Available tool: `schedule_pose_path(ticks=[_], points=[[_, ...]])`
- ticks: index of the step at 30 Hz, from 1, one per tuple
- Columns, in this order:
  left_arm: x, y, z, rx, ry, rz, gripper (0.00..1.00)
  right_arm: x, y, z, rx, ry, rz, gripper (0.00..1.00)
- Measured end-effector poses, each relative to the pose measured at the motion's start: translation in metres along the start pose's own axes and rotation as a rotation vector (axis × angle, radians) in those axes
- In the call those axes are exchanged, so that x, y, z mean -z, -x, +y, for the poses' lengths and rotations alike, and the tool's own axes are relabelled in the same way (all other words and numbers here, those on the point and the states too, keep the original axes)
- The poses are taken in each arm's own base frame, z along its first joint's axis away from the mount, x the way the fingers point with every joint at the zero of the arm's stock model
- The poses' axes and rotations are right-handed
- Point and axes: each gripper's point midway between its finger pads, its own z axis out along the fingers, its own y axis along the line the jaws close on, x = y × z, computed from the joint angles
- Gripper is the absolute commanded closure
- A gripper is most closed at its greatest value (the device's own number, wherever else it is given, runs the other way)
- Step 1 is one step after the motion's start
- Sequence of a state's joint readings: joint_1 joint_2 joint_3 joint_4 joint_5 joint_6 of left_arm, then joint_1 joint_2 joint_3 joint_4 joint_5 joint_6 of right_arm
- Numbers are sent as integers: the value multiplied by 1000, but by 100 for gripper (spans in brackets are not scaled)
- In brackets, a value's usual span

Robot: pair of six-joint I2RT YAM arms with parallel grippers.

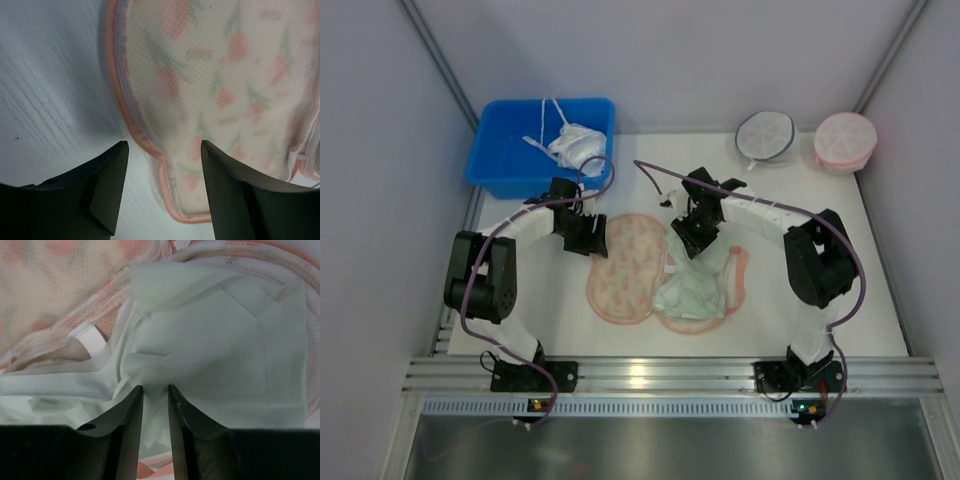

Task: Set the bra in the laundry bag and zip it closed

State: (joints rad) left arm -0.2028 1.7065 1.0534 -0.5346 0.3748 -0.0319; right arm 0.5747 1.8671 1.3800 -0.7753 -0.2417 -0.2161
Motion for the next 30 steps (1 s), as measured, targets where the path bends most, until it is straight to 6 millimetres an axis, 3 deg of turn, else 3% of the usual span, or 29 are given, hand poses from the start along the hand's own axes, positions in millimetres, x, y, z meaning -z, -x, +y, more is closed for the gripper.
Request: schedule_pose_path(ticks=[3, 5, 6, 7, 13, 22, 26, 30], points=[[0, 1, 0, 0, -2, -1, 35, -6, -4, -2, -2, -2, 20, 81], [0, 1, -1, 0, -3, -1, 35, -8, -5, -2, -2, 0, 25, 89], [0, 1, -1, 0, -3, -1, 35, -8, -5, -2, 1, 2, 27, 99], [0, 1, -1, 0, -3, -1, 35, -8, -5, -1, 4, 5, 28, 100], [-1, 1, 0, 0, -2, 0, 35, -4, -7, 6, 7, 42, 32, 100], [-3, 0, 1, 7, -2, 8, 38, 43, 9, 36, 60, 106, -69, 100], [-4, -2, 1, 11, 0, 14, 38, 42, 6, 51, 91, 141, -59, 100], [-4, -2, 3, 13, 7, 14, 39, 27, -9, 59, 99, 179, -4, 100]])
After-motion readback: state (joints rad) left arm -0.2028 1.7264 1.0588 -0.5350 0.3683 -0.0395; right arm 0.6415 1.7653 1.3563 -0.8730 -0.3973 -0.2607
